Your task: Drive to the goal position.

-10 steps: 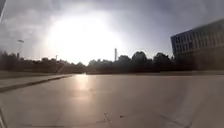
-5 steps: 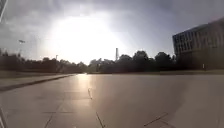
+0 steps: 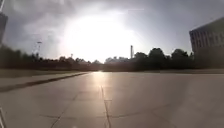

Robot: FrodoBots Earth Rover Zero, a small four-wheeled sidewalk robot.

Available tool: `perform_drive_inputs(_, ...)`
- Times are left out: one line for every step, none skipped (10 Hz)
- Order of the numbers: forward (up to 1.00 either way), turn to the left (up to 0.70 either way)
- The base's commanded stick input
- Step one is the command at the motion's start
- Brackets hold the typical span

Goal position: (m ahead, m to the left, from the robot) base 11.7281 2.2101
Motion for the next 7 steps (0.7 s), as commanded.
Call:
perform_drive_inputs(0.7, 0.0)
perform_drive_inputs(0.7, 0.0)
perform_drive_inputs(0.7, 0.0)
perform_drive_inputs(0.7, 0.0)
perform_drive_inputs(0.7, 0.0)
perform_drive_inputs(0.7, 0.0)
perform_drive_inputs(0.7, 0.0)
